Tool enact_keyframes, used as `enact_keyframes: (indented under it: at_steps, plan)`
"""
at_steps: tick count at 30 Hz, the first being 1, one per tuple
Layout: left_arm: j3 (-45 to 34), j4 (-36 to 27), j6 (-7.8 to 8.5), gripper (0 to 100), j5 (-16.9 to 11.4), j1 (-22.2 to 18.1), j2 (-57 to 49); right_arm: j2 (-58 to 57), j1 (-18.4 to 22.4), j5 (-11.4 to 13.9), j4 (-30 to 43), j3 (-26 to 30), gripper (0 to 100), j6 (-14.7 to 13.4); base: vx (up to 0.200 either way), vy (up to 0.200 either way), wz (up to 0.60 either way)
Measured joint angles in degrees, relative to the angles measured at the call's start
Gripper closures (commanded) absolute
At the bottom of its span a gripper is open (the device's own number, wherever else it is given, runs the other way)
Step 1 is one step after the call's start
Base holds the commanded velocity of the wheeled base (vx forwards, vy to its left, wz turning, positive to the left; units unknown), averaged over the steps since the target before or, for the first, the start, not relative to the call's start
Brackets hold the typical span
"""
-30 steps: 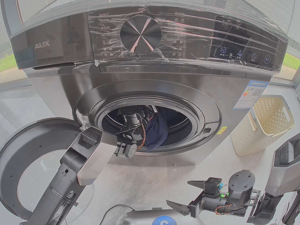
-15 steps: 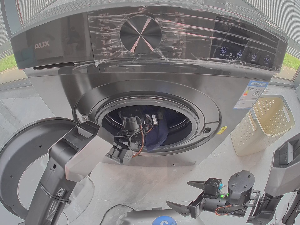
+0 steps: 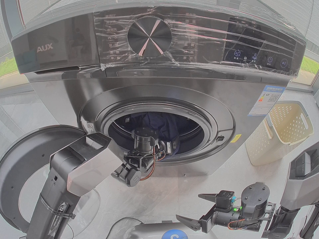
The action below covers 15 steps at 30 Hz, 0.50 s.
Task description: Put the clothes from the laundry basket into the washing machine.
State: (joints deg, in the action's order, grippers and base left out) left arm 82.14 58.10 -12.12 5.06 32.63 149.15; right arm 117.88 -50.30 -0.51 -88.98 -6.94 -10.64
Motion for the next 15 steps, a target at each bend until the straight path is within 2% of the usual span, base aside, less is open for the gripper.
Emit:
enact_keyframes:
  at_steps: [8,15]
  plan:
    - [7.2,-1.0,-0.63,100,0.4,-0.4,2.4,0.0,0.0,0.0,0.0,0.0,0,0.0,0.000,0.000,0.00]
    - [18.3,1.3,-2.41,100,3.4,-1.2,5.2,0.1,0.0,0.0,0.0,0.0,0,0.0,0.000,0.000,0.00]
